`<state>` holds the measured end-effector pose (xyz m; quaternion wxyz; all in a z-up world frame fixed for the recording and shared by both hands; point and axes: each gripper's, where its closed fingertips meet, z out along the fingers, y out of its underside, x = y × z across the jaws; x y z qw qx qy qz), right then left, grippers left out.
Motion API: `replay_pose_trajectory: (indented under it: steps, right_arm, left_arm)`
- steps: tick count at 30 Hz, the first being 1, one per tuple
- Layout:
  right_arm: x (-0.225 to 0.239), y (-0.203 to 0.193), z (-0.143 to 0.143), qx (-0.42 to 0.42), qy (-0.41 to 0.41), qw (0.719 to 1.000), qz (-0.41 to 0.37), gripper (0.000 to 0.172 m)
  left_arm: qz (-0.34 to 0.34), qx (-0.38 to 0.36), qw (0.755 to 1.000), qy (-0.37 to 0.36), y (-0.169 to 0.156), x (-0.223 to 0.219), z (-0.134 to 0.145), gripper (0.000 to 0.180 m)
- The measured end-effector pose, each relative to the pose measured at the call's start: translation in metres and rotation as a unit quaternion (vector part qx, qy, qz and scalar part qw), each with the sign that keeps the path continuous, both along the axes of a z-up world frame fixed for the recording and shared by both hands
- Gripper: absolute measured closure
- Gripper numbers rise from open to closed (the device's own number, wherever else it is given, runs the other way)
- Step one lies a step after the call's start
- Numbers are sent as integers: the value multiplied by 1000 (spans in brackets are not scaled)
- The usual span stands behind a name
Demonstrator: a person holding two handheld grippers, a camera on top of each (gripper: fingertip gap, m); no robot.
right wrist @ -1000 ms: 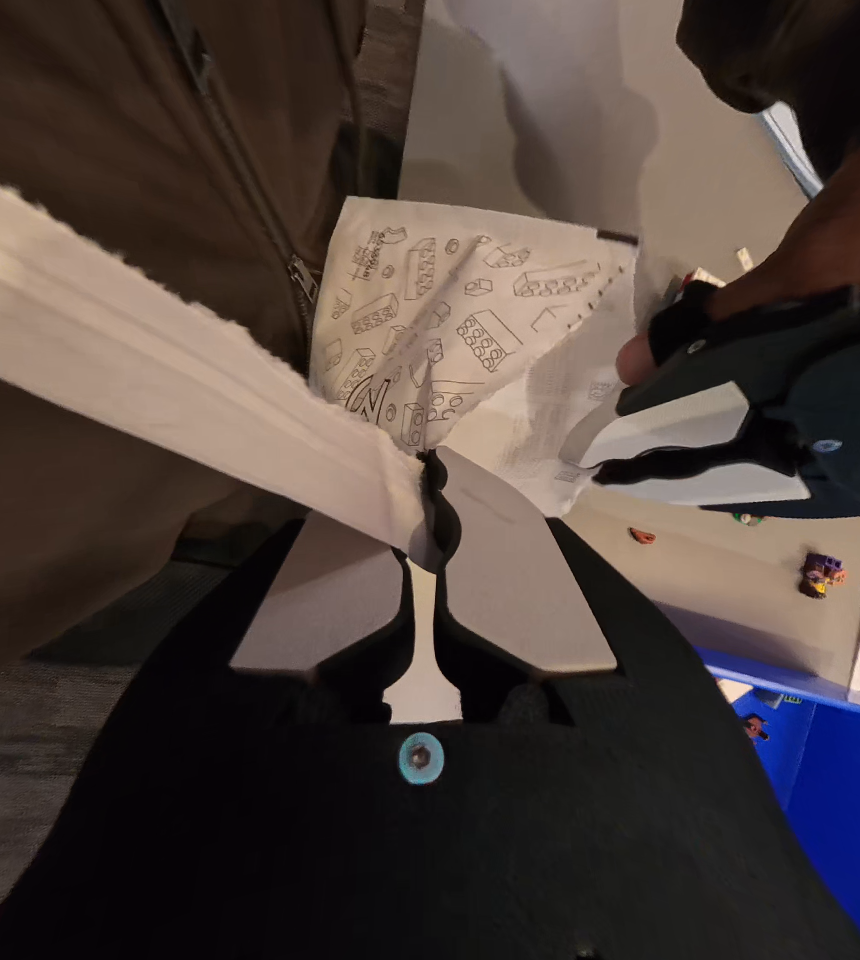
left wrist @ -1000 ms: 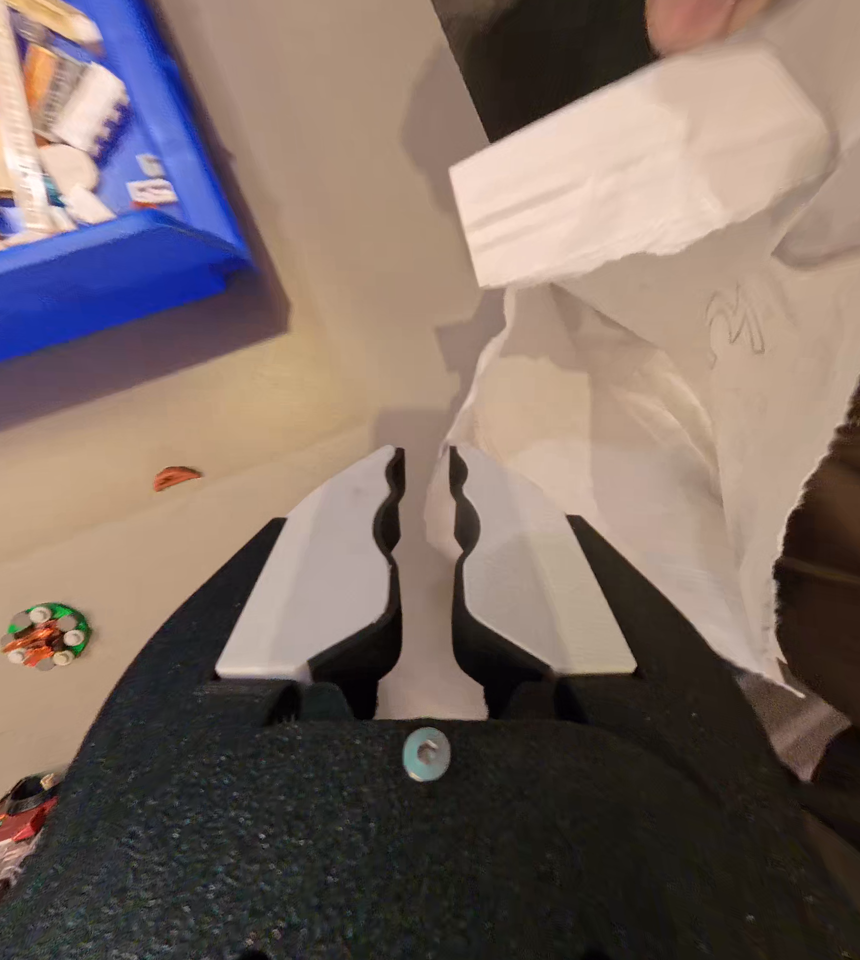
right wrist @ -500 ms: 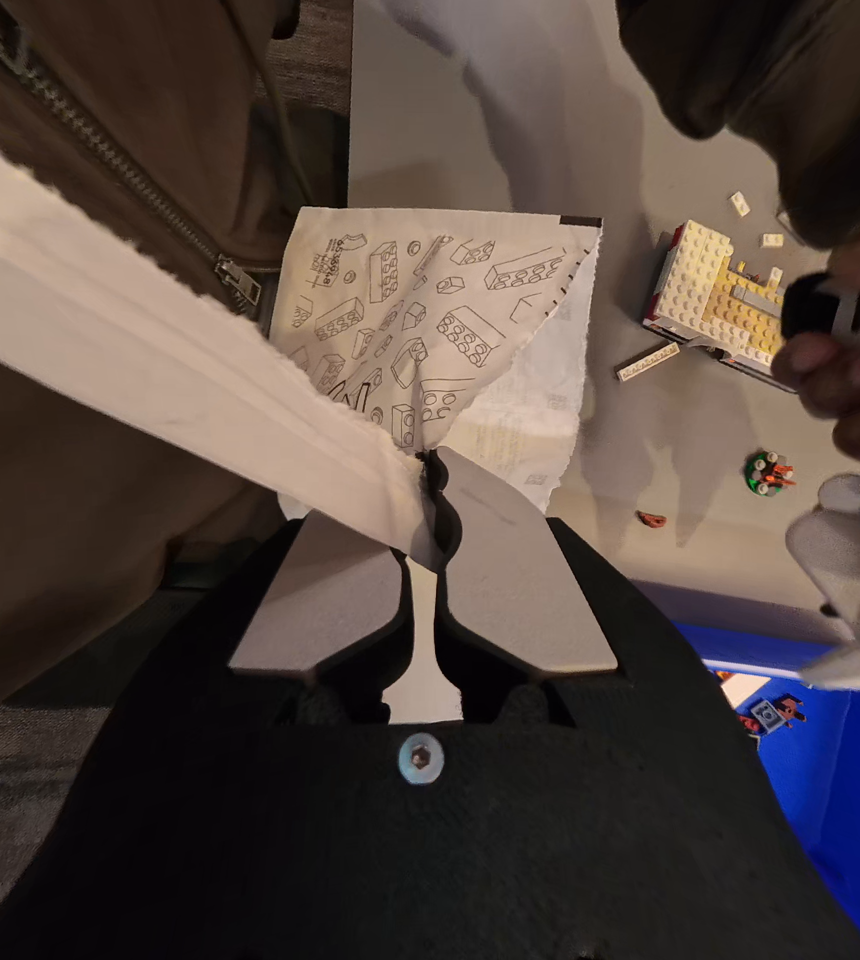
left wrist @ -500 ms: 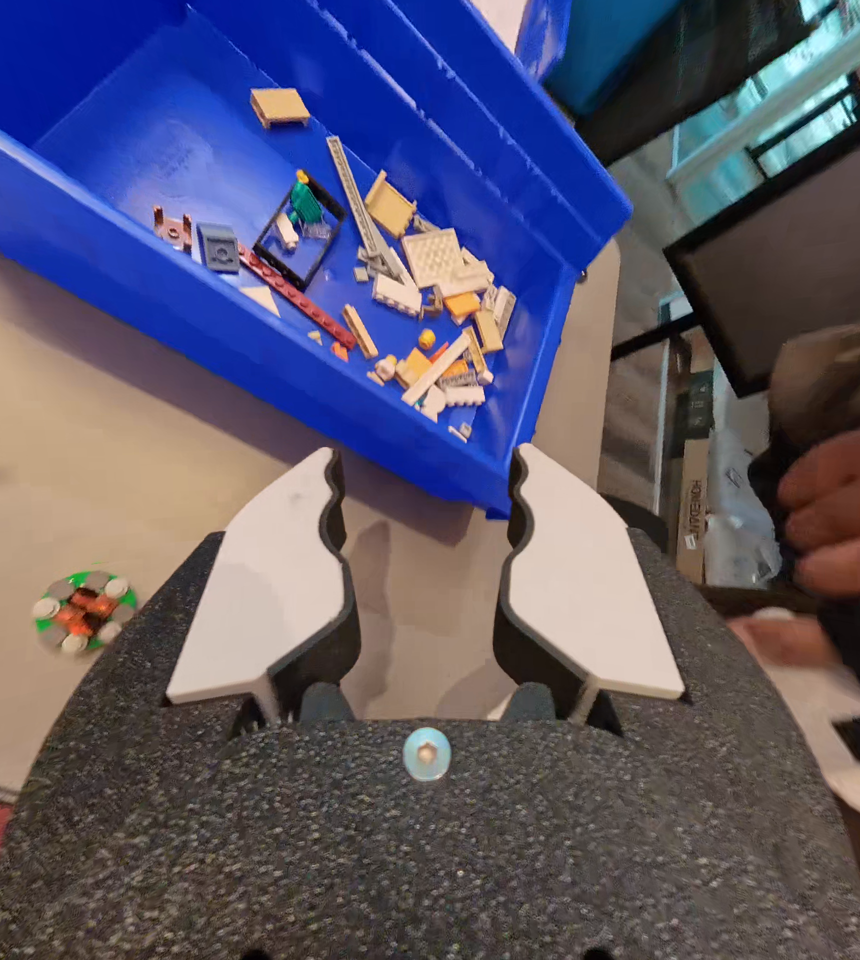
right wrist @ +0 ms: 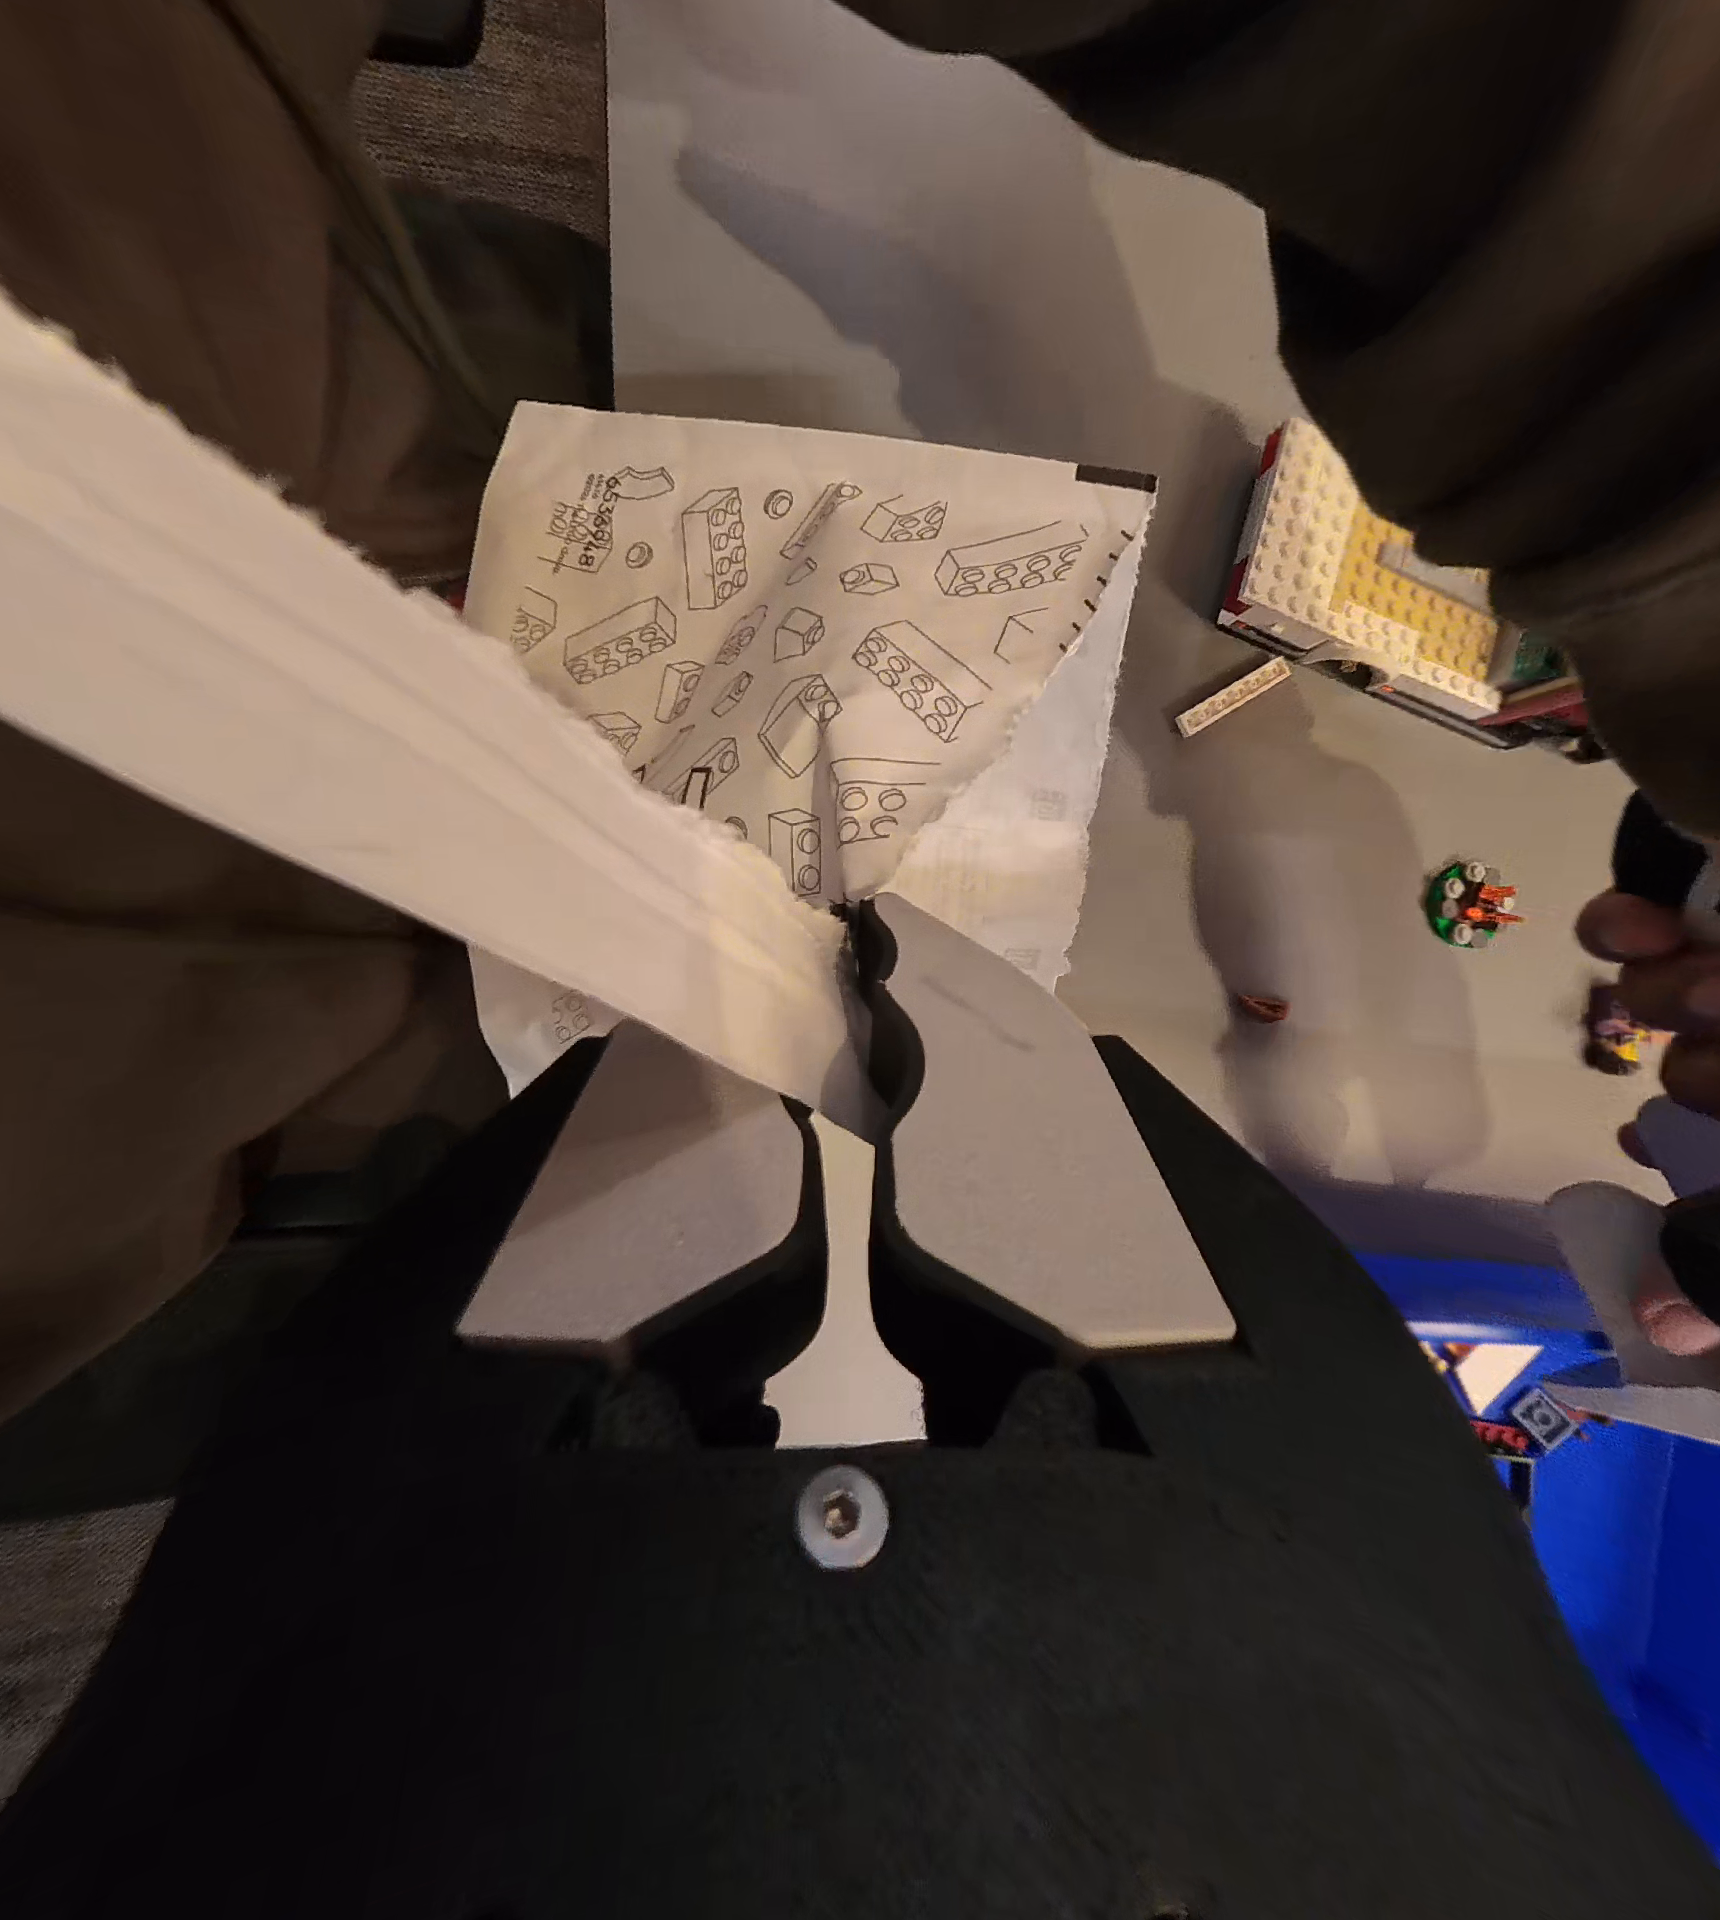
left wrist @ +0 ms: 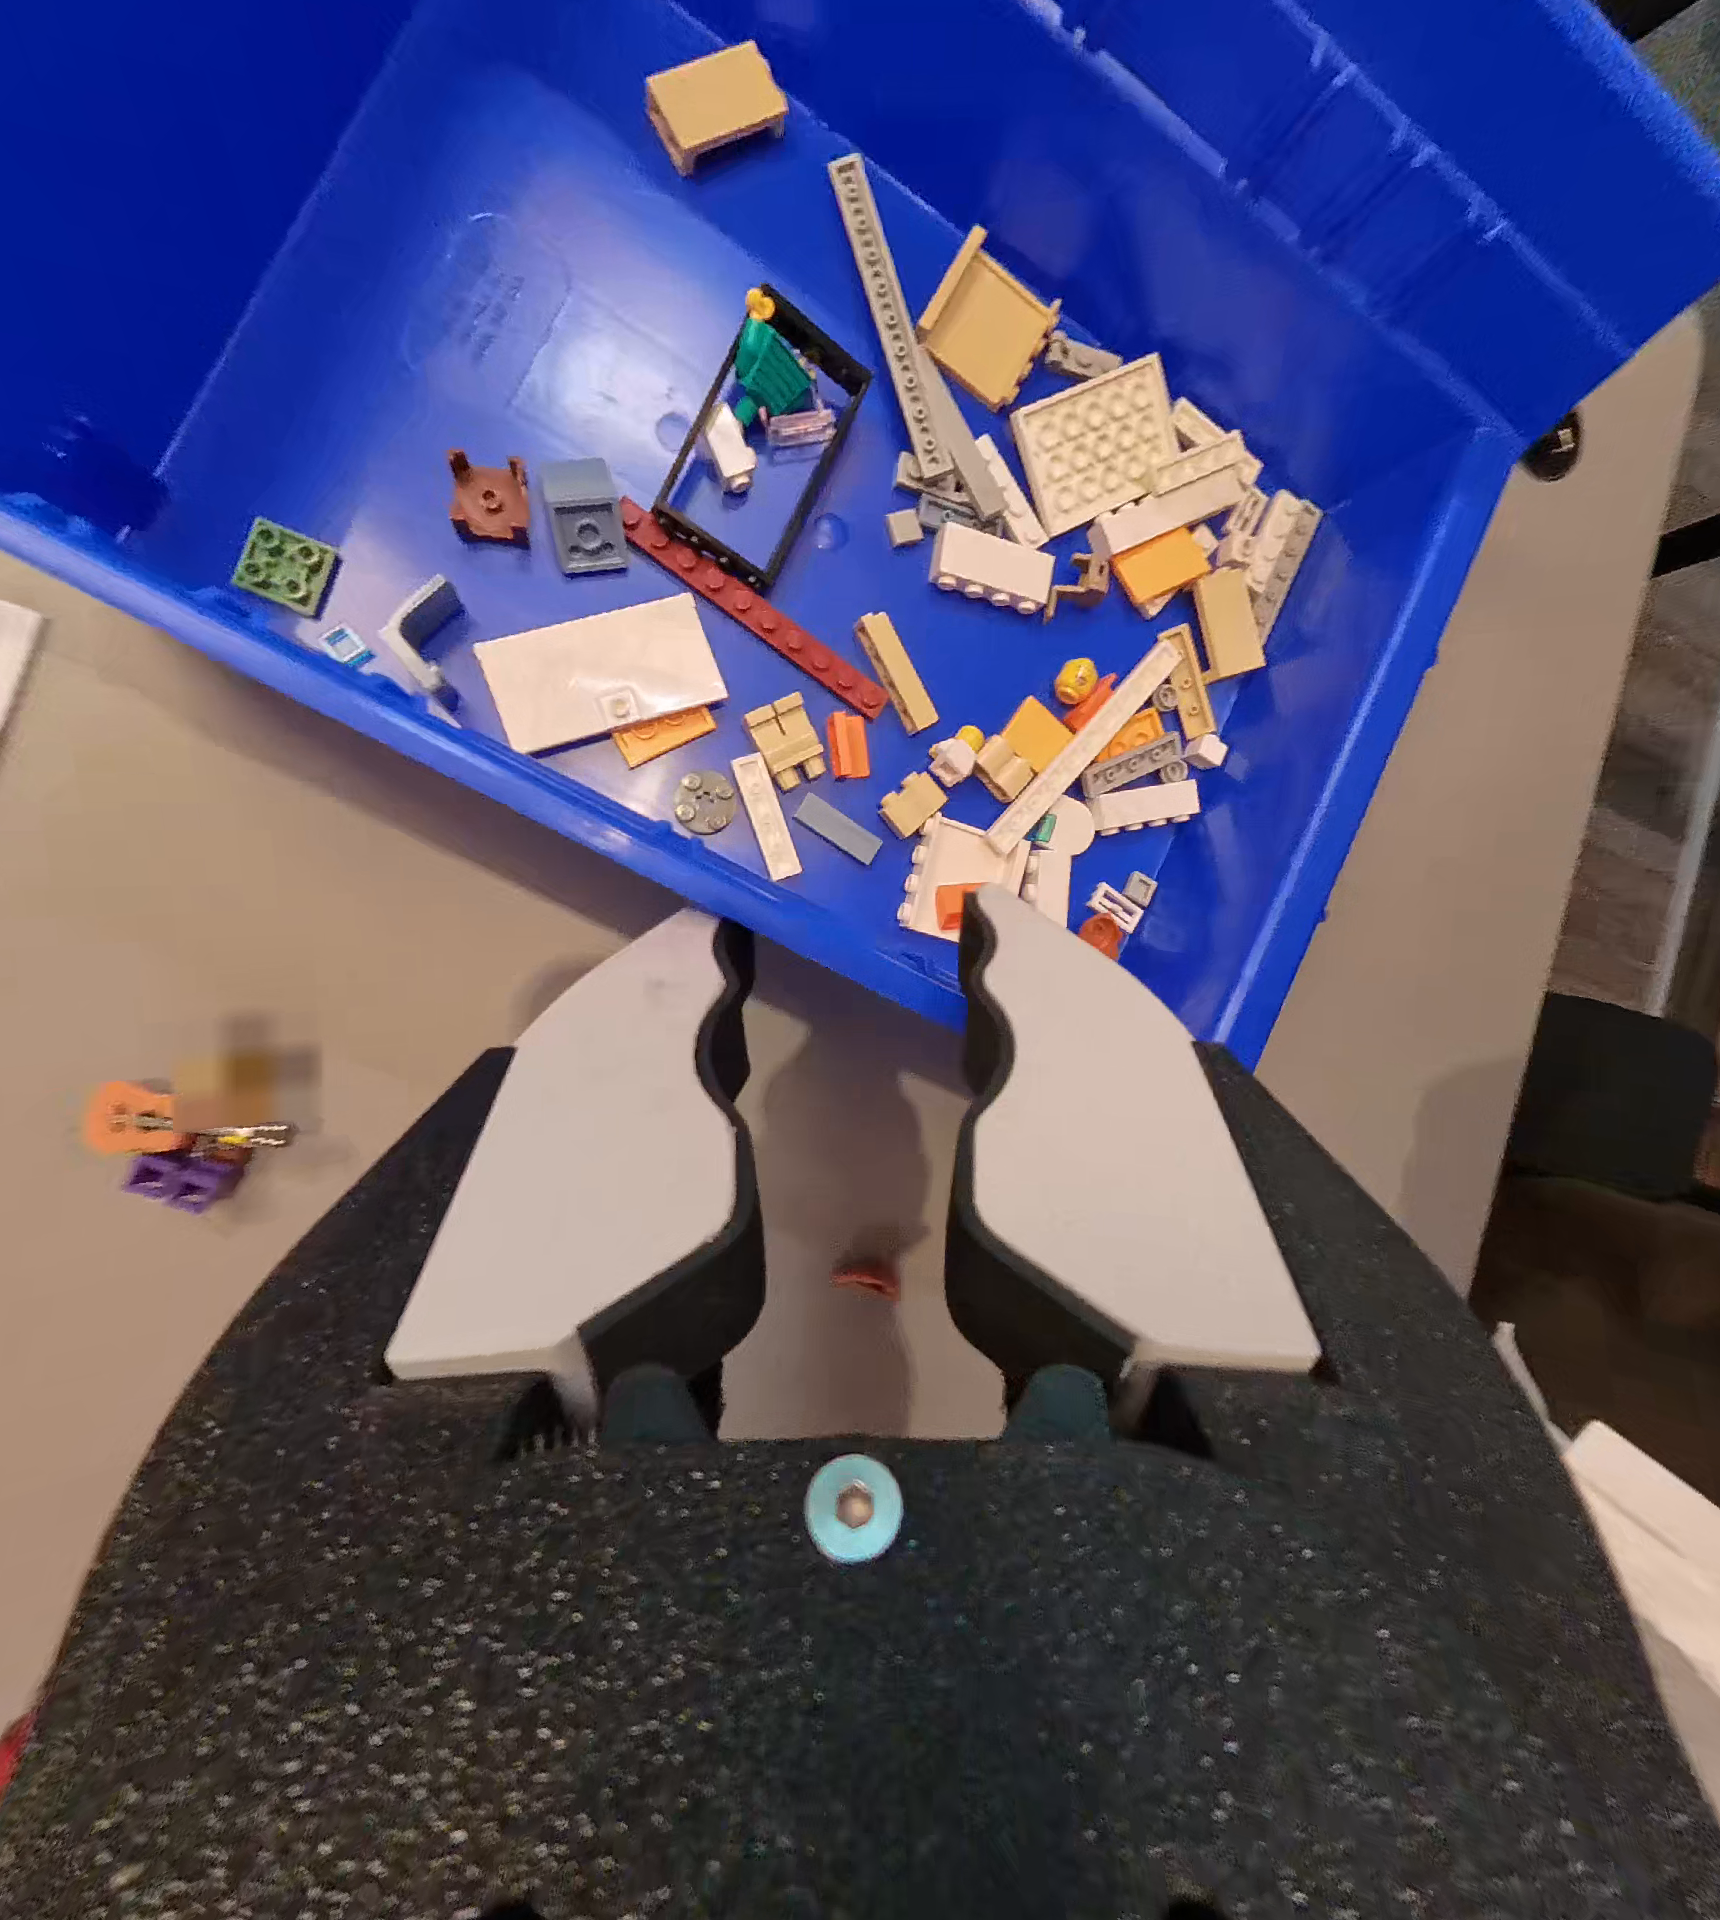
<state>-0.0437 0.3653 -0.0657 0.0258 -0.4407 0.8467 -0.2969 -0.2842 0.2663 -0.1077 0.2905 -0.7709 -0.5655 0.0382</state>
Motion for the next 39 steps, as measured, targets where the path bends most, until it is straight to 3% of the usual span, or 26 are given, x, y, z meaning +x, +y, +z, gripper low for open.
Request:
replay_pose_trajectory:
  steps: [10,15,20,24,31,39]
  right_arm:
    - [-8,6,1,-18,-2,1000,-14,171]
    - [-13,9,0,-13,1,1000,-15,170]
    - [-15,6,-3,-12,-2,1000,-16,171]
    - [-18,6,-4,-7,-3,1000,-17,171]
    - [-28,16,-4,-1,10,1000,-23,171]
    - [-33,25,0,6,8,1000,-21,172]
  left_arm:
    - [-11,-140,989,-56,-51,-17,1,153]
    - [24,-74,994,-73,-34,-28,-2,127]
    - [44,-106,989,-91,-39,-41,-19,117]
    - [44,-165,981,-95,-51,-49,-35,134]
    - [50,-160,981,-102,-58,-52,-35,173]
    - [-9,-101,990,-102,-32,-39,-20,176]
